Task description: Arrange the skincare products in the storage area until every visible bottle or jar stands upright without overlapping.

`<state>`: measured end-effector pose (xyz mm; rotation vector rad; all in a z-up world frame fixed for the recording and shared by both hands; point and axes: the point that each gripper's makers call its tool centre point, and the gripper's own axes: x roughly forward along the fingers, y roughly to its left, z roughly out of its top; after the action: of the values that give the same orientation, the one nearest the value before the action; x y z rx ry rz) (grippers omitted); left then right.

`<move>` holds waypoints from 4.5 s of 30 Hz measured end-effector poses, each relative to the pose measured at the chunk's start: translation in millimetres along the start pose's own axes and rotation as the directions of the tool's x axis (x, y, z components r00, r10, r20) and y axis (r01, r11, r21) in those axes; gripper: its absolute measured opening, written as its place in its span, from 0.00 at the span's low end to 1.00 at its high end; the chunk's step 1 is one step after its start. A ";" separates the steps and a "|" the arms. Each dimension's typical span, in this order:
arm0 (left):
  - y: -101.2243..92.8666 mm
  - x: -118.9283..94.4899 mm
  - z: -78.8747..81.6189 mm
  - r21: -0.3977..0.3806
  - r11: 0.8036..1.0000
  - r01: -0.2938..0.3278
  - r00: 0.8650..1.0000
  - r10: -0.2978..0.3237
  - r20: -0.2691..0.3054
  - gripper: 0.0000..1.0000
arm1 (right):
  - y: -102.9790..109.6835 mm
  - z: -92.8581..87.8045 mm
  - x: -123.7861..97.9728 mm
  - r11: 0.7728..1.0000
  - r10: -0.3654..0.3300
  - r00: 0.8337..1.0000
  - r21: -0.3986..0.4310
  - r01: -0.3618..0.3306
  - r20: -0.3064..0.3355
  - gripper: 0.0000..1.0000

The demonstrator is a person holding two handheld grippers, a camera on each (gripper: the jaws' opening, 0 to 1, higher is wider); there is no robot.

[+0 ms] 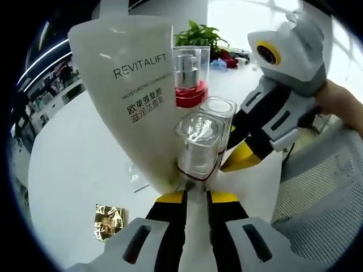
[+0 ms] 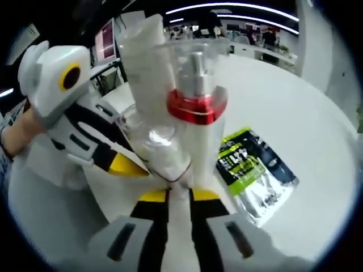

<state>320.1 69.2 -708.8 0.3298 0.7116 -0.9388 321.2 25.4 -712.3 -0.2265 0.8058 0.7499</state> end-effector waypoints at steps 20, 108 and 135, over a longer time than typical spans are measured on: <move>1.4 -9.3 3.2 0.016 1.000 -0.015 1.000 0.015 0.014 0.11 | 0.6 8.2 -13.6 1.000 -0.011 0.999 -0.025 0.012 0.043 0.15; 61.5 -162.6 -22.1 -0.050 0.980 -0.195 0.977 0.198 0.081 0.97 | 20.2 61.5 -77.1 0.975 -0.060 0.987 -0.203 0.089 0.147 0.99; 70.3 -157.9 -28.5 -0.044 0.975 -0.218 0.974 0.220 0.059 0.95 | 0.6 51.7 -73.6 0.983 -0.052 0.993 -0.169 0.070 0.109 1.00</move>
<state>305.0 222.0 -624.5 0.3365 0.6196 -0.7227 316.8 11.0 -623.7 -0.3631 0.6323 0.7678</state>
